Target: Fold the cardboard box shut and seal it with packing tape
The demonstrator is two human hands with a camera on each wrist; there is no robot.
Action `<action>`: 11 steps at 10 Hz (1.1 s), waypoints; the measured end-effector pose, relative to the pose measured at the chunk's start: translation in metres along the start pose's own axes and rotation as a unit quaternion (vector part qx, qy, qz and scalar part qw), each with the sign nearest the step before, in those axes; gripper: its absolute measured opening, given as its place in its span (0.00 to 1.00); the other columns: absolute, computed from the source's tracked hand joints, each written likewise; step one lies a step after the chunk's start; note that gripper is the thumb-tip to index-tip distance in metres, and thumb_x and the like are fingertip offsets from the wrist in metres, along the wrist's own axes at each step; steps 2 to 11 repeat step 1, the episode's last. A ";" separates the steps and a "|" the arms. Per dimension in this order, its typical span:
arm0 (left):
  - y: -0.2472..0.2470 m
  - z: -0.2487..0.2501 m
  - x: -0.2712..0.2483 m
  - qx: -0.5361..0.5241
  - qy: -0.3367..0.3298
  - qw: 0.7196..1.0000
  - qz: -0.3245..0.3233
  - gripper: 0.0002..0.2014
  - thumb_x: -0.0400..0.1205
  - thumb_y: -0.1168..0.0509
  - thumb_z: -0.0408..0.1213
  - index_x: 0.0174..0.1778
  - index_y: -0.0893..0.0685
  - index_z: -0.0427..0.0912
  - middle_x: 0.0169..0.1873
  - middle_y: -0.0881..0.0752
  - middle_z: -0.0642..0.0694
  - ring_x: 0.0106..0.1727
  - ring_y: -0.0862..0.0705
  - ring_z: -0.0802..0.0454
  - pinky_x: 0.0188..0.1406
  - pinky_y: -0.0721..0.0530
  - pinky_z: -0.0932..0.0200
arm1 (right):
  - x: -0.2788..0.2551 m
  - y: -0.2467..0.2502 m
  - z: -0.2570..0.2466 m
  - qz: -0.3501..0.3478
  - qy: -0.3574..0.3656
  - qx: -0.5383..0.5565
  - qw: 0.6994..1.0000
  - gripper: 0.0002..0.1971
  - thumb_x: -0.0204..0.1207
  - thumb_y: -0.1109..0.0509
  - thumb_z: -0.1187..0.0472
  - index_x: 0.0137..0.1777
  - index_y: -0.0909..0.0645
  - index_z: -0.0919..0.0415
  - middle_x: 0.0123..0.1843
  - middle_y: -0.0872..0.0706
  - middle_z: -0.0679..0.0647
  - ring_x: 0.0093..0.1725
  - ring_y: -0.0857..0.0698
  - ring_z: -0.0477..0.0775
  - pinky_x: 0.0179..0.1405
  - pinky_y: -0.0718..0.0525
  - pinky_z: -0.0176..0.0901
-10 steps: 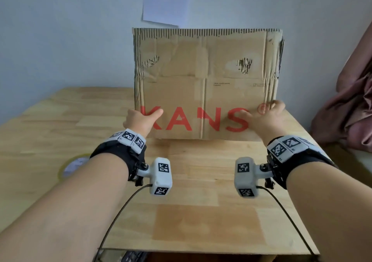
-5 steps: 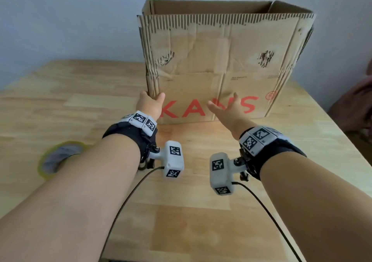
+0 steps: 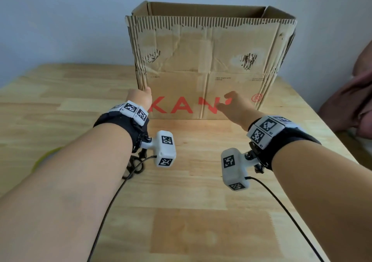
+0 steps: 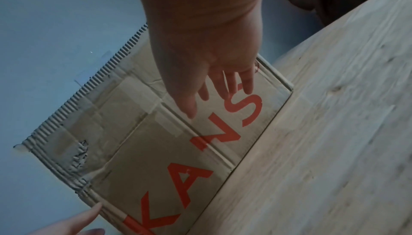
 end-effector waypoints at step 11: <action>0.012 0.004 -0.016 -0.016 -0.034 0.999 0.007 0.26 0.86 0.46 0.50 0.66 0.25 0.29 0.58 0.17 0.32 0.55 0.16 0.35 0.48 0.18 0.49 | -0.015 0.015 -0.009 -0.002 0.019 -0.009 1.000 0.22 0.82 0.35 0.54 0.72 0.25 0.63 0.67 0.19 0.58 0.61 0.18 0.57 0.57 0.19 0.46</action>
Point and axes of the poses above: each hand's wrist, its own x-axis towards the middle knuckle, its own y-axis out of the back of the hand, z = x × y, the point moved 2 cm from there along x, towards the middle knuckle
